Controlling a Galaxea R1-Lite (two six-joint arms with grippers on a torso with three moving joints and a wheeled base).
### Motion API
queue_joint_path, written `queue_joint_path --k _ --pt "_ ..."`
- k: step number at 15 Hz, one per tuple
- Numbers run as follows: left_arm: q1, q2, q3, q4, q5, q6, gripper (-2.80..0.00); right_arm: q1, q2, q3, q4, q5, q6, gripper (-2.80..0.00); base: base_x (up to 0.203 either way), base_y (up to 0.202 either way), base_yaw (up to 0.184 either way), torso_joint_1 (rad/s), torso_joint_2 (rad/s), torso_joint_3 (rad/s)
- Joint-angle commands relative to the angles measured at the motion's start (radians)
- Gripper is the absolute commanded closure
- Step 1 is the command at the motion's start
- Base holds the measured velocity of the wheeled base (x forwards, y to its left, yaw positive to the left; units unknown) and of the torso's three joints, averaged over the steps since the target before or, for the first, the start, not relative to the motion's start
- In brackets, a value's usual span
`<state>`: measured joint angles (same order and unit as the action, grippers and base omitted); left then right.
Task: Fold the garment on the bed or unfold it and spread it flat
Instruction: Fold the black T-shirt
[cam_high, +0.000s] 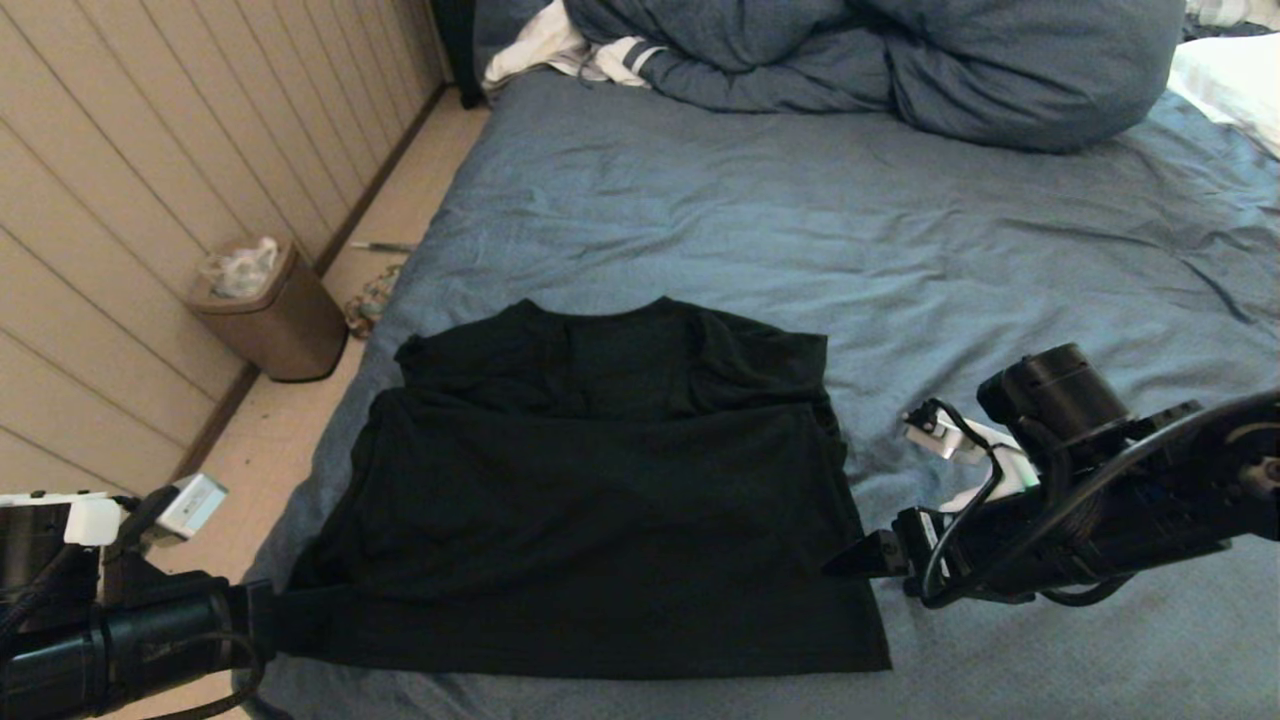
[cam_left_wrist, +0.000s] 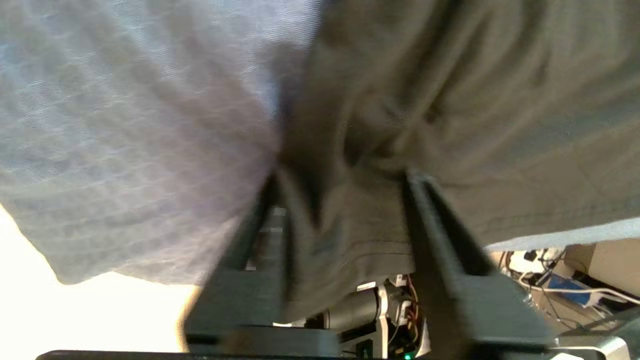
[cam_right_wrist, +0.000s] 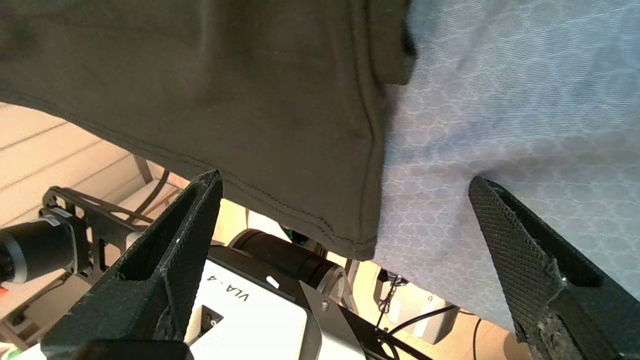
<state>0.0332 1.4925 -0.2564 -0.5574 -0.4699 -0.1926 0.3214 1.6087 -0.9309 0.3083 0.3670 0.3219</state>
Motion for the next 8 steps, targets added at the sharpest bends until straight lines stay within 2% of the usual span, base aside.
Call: queue_joint_path --k 1,5,8 --pt "0.001 -0.014 -0.003 -0.001 0.002 -0.002 -2.80 0.001 -0.004 0.001 0.002 0.003 0.002 -2.80 0.000 0.000 0.000 0.000 0.00 0.000" --pt "-0.013 -0.030 -0.006 0.003 0.002 -0.005 -2.80 -0.004 -0.007 0.001 0.002 0.001 0.002 -2.80 0.000 0.000 0.000 0.000 0.00 0.000" --pt "-0.016 -0.070 -0.017 0.077 0.001 -0.001 -2.80 -0.011 -0.013 -0.002 0.002 0.001 0.001 -2.80 0.000 0.000 0.000 0.000 0.00 0.000"
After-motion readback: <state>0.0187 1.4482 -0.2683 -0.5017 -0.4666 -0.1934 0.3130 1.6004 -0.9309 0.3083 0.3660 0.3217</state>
